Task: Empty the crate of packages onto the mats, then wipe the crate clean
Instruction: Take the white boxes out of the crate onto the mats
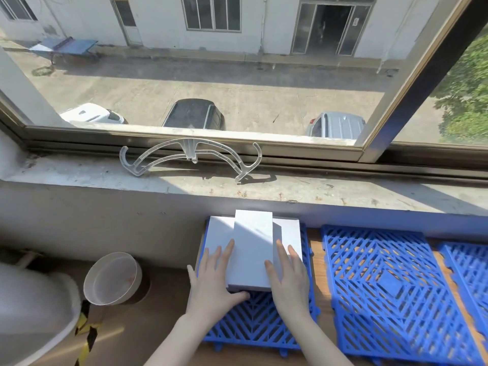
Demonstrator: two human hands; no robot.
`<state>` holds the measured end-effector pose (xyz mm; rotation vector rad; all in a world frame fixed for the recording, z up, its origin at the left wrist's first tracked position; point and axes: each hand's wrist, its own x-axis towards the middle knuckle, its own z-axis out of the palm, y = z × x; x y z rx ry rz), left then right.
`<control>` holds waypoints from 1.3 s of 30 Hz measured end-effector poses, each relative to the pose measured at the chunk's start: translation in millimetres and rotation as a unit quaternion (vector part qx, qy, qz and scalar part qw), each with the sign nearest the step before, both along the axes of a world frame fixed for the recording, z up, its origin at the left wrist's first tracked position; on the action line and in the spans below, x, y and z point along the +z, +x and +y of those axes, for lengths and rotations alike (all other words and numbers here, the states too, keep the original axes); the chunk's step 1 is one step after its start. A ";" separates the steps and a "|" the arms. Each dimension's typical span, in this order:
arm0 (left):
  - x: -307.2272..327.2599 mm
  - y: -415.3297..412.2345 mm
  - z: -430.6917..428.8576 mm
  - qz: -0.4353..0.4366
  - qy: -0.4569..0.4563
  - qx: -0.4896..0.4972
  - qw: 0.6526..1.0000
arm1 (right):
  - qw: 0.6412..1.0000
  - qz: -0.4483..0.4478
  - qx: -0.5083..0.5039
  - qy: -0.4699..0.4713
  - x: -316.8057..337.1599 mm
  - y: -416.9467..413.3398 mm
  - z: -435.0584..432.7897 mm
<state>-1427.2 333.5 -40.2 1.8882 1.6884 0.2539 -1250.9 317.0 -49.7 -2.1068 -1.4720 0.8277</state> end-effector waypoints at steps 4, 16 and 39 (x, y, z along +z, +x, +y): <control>-7.9 -5.1 -1.3 -0.013 -0.011 -0.016 1.000 | 0.999 -0.021 0.021 -0.039 -7.5 9.1 -9.4; -15.8 12.7 -3.4 -0.029 0.001 -0.059 0.998 | 0.999 0.003 0.047 -0.014 -15.8 19.3 -7.2; -23.9 21.7 -5.2 0.018 0.079 -0.036 0.996 | 0.996 -0.055 0.076 -0.006 -6.2 17.5 -4.3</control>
